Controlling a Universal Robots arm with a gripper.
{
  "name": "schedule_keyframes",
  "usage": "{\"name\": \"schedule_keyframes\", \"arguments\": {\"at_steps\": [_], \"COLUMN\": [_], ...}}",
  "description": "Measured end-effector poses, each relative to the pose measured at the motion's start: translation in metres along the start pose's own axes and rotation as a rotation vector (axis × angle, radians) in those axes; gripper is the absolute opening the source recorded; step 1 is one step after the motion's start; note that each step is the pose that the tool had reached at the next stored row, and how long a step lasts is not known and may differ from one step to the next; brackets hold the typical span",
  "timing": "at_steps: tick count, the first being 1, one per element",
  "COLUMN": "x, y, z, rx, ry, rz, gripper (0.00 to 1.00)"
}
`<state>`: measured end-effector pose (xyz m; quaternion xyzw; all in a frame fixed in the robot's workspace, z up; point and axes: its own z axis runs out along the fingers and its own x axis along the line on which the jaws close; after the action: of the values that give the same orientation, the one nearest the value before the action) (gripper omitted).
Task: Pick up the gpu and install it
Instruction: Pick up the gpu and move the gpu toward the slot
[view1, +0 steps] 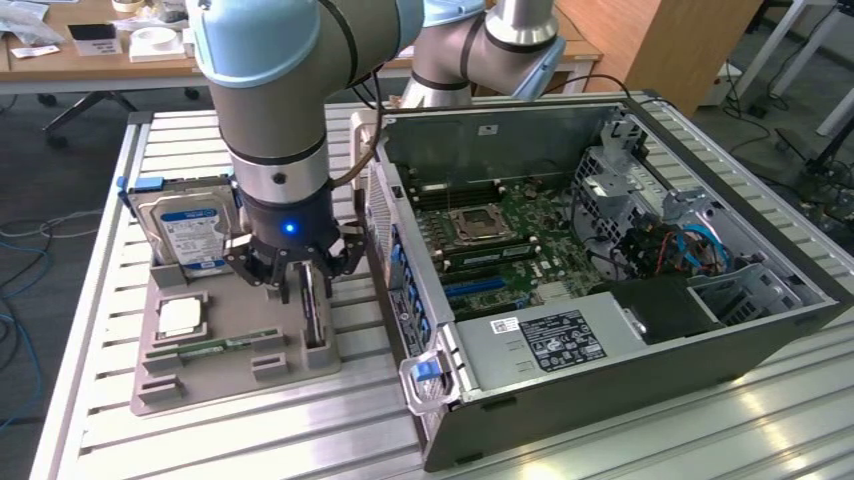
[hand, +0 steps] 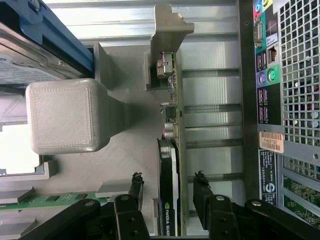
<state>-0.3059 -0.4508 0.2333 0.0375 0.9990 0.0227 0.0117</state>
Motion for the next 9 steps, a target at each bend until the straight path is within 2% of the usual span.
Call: {"name": "schedule_keyframes", "arguments": {"at_steps": [9], "x": [0.0004], "y": [0.0053], "z": [0.0039], "rx": [-0.0002], "ry": [0.0003], "rz": [-0.002], "gripper": [0.53]}}
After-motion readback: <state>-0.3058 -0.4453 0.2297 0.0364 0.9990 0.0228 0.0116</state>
